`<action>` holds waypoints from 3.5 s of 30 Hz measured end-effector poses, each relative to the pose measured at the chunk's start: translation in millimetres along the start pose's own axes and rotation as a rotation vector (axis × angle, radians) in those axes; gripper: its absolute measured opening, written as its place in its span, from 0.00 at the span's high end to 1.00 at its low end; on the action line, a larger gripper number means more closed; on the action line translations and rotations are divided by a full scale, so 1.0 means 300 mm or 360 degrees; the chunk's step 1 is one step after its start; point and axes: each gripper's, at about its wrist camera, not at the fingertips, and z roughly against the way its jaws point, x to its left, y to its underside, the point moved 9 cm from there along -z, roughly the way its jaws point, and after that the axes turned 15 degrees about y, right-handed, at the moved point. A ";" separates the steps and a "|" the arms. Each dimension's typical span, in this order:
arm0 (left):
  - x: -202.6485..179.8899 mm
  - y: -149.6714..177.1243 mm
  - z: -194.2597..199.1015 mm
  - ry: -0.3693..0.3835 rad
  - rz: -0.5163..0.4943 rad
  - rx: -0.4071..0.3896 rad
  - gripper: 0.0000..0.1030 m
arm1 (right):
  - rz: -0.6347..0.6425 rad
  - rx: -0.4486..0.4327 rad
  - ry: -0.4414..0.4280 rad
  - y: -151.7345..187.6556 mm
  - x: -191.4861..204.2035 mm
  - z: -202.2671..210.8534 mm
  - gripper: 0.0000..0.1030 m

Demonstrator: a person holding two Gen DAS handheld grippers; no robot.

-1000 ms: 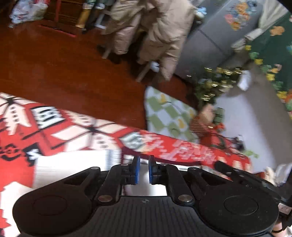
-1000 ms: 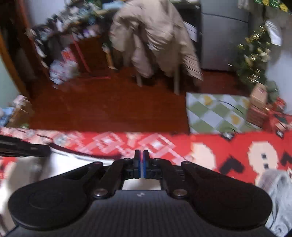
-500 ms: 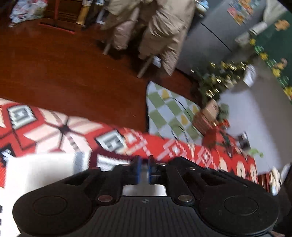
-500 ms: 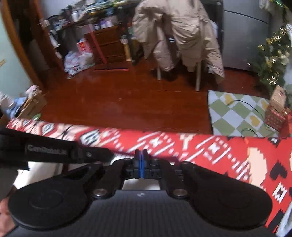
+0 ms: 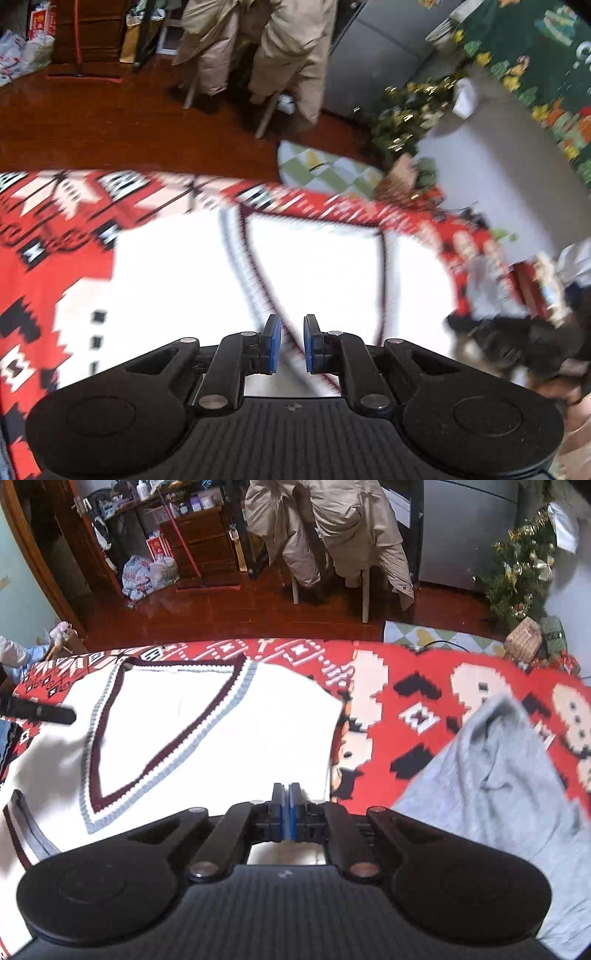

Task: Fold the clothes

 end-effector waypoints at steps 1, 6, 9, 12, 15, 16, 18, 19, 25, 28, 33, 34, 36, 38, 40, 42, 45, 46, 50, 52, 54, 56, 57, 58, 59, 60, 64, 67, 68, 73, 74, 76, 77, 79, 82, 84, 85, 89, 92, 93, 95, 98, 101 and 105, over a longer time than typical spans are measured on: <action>0.021 -0.001 -0.009 -0.0020 0.0006 -0.0009 0.90 | -0.0006 -0.0026 0.0006 -0.013 -0.001 -0.017 0.99; 0.095 -0.081 -0.047 -0.0034 0.0066 -0.0107 0.93 | -0.0134 -0.0065 0.0085 -0.156 -0.010 -0.141 1.00; 0.123 -0.151 -0.066 -0.0071 0.0098 -0.0165 0.93 | -0.0229 -0.0090 0.0096 -0.233 -0.017 -0.206 1.00; 0.141 -0.197 -0.061 -0.0094 0.0138 -0.0219 0.93 | -0.0222 -0.0103 0.0185 -0.279 -0.022 -0.266 1.00; 0.125 -0.210 -0.010 -0.0068 0.0160 -0.0278 0.87 | -0.0285 -0.0124 0.0171 -0.303 -0.040 -0.227 0.97; 0.109 -0.204 0.014 -0.0059 0.0142 -0.0286 0.84 | -0.0292 -0.0133 0.0151 -0.307 -0.043 -0.199 0.97; 0.065 -0.173 0.068 -0.0066 0.0097 -0.0284 0.80 | -0.0236 -0.0140 0.0128 -0.291 -0.041 -0.110 0.97; 0.036 -0.152 0.108 -0.0085 0.0065 -0.0304 0.74 | -0.0196 -0.0143 0.0114 -0.275 -0.038 -0.056 0.97; -0.177 -0.007 0.433 -0.0224 -0.0171 -0.0545 0.47 | -0.0028 -0.0139 0.0067 -0.102 0.000 0.345 0.93; -0.289 0.067 0.594 -0.0267 -0.0266 -0.0623 0.31 | -0.0017 -0.0141 0.0065 -0.002 0.026 0.548 0.87; -0.432 0.235 0.761 -0.0216 -0.0347 -0.0622 0.18 | -0.0012 -0.0150 0.0070 0.199 0.091 0.817 0.72; -0.445 0.276 0.772 -0.0184 -0.0353 -0.0599 0.17 | -0.0027 -0.0149 0.0054 0.245 0.108 0.850 0.71; -0.444 0.365 0.756 -0.0130 -0.0326 -0.0531 0.20 | -0.0066 -0.0145 0.0025 0.337 0.141 0.898 0.71; -0.433 0.454 0.728 -0.0088 -0.0291 -0.0471 0.26 | -0.0107 -0.0144 0.0008 0.427 0.172 0.913 0.71; -0.393 0.534 0.665 -0.0146 -0.0289 -0.0428 0.46 | -0.0135 -0.0155 0.0017 0.516 0.200 0.903 0.71; -0.351 0.613 0.599 -0.0216 -0.0292 -0.0383 0.58 | -0.0124 -0.0180 0.0060 0.591 0.216 0.869 0.71; -0.299 0.683 0.504 -0.0311 -0.0372 -0.0307 0.66 | -0.0106 -0.0261 0.0134 0.654 0.217 0.817 0.72; -0.284 0.700 0.474 -0.0335 -0.0400 -0.0288 0.66 | -0.0111 -0.0285 0.0161 0.666 0.207 0.796 0.72; -0.254 0.709 0.358 -0.0212 -0.0323 -0.0241 0.71 | -0.0162 -0.0285 0.0136 0.679 0.195 0.688 0.77; -0.256 0.696 0.312 -0.0221 -0.0340 -0.0233 0.72 | -0.0126 -0.0268 0.0133 0.672 0.219 0.629 0.83; -0.250 0.689 0.267 -0.0225 -0.0347 -0.0206 0.72 | -0.0096 -0.0251 0.0115 0.667 0.253 0.578 0.85; -0.227 0.680 0.224 -0.0245 -0.0350 -0.0168 0.72 | -0.0047 -0.0237 0.0099 0.657 0.292 0.533 0.88; -0.220 0.669 0.214 -0.0247 -0.0358 -0.0178 0.72 | -0.0015 -0.0253 0.0112 0.646 0.307 0.515 0.88; -0.215 0.656 0.207 -0.0245 -0.0367 -0.0197 0.72 | 0.0010 -0.0266 0.0123 0.630 0.318 0.497 0.88; -0.211 0.641 0.201 -0.0239 -0.0364 -0.0209 0.72 | 0.0008 -0.0276 0.0124 0.609 0.323 0.479 0.88; -0.207 0.626 0.197 -0.0230 -0.0354 -0.0221 0.72 | -0.0008 -0.0285 0.0120 0.589 0.327 0.461 0.88; -0.184 0.580 0.206 -0.0174 -0.0268 -0.0268 0.72 | -0.0074 -0.0307 0.0088 0.527 0.323 0.419 0.88; -0.153 0.551 0.279 -0.0209 -0.0214 -0.0358 0.69 | -0.0137 -0.0342 0.0053 0.500 0.279 0.447 0.88; -0.137 0.537 0.313 -0.0228 -0.0204 -0.0407 0.66 | -0.0154 -0.0367 0.0064 0.488 0.254 0.461 0.87; -0.025 0.479 0.421 -0.0379 -0.0176 -0.0552 0.52 | -0.0235 -0.0402 0.0209 0.455 0.094 0.447 0.85; -0.004 0.474 0.422 -0.0409 -0.0181 -0.0543 0.52 | -0.0235 -0.0403 0.0248 0.453 0.065 0.436 0.83; 0.019 0.472 0.411 -0.0425 -0.0192 -0.0519 0.52 | -0.0207 -0.0402 0.0274 0.455 0.037 0.409 0.83; 0.026 0.472 0.404 -0.0426 -0.0190 -0.0509 0.52 | -0.0201 -0.0398 0.0259 0.456 0.034 0.396 0.82; 0.037 0.470 0.389 -0.0429 -0.0188 -0.0495 0.51 | -0.0200 -0.0399 0.0226 0.453 0.037 0.375 0.74; 0.048 0.470 0.369 -0.0450 -0.0202 -0.0481 0.48 | -0.0196 -0.0403 0.0213 0.444 0.041 0.344 0.71; 0.044 0.472 0.348 -0.0423 -0.0223 -0.0451 0.49 | -0.0190 -0.0408 0.0192 0.439 0.044 0.324 0.71; 0.041 0.474 0.337 -0.0408 -0.0234 -0.0434 0.50 | -0.0185 -0.0406 0.0184 0.440 0.046 0.316 0.71; 0.036 0.479 0.311 -0.0465 -0.0318 -0.0388 0.65 | -0.0211 -0.0401 0.0130 0.445 0.049 0.301 0.77; 0.058 0.470 0.317 -0.0490 -0.0305 -0.0423 0.63 | -0.0219 -0.0404 0.0125 0.443 0.047 0.299 0.93; 0.068 0.466 0.321 -0.0495 -0.0292 -0.0442 0.61 | -0.0221 -0.0405 0.0123 0.442 0.046 0.298 0.93; 0.077 0.460 0.323 -0.0482 -0.0272 -0.0449 0.60 | -0.0231 -0.0402 0.0123 0.442 0.043 0.297 0.93; 0.070 0.459 0.317 -0.0428 -0.0273 -0.0414 0.61 | -0.0244 -0.0394 0.0124 0.444 0.040 0.291 0.87; 0.056 0.464 0.312 -0.0395 -0.0299 -0.0375 0.77 | -0.0259 -0.0397 0.0114 0.451 0.041 0.295 0.87; 0.055 0.454 0.336 -0.0435 -0.0293 -0.0427 0.94 | -0.0235 -0.0423 0.0144 0.450 0.053 0.301 0.94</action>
